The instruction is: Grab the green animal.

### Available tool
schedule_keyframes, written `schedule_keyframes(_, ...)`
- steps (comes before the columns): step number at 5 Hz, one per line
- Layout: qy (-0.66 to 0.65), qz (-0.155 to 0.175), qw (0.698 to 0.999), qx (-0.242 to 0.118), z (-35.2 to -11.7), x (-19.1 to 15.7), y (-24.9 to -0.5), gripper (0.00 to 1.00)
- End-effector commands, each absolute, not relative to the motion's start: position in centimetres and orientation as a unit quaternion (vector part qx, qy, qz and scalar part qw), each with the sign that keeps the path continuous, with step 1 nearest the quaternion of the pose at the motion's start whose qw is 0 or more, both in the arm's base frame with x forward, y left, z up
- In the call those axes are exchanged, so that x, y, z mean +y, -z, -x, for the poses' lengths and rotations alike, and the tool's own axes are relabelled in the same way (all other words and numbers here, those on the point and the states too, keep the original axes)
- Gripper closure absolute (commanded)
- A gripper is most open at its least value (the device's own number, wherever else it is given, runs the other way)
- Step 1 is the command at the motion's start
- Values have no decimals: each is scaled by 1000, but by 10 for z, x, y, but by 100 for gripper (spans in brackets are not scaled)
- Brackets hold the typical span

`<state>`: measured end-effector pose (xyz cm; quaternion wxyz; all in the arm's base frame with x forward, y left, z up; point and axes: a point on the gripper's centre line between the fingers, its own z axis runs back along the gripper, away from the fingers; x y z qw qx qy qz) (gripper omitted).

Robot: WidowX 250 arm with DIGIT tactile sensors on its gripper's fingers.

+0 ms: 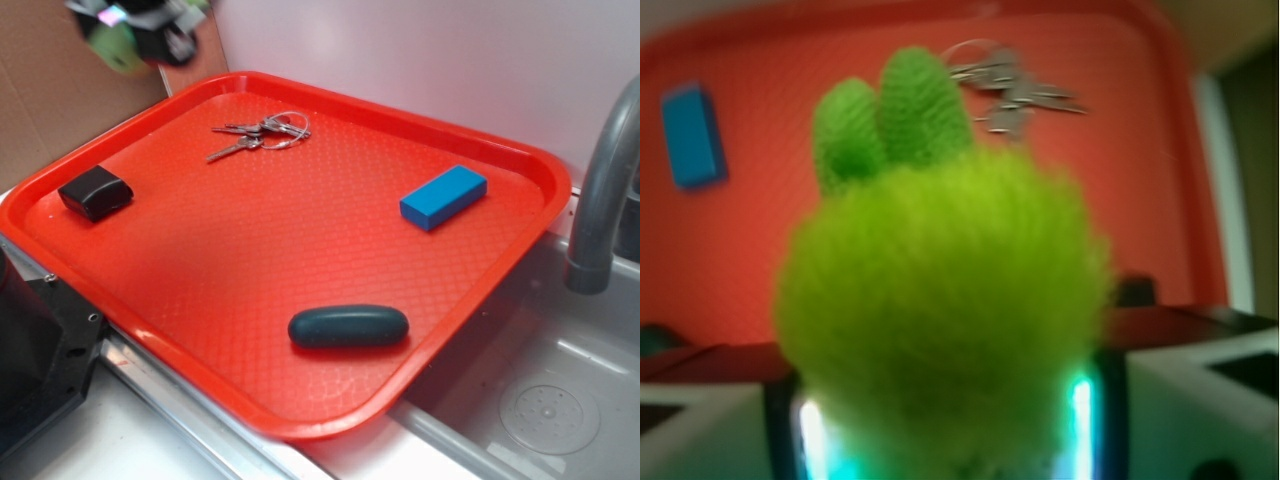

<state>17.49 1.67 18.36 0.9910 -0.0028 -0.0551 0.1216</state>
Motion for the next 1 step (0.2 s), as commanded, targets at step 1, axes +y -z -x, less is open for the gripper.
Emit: schedule_keyframes(1,-124,-13,990,-65,-178,17,-288,100)
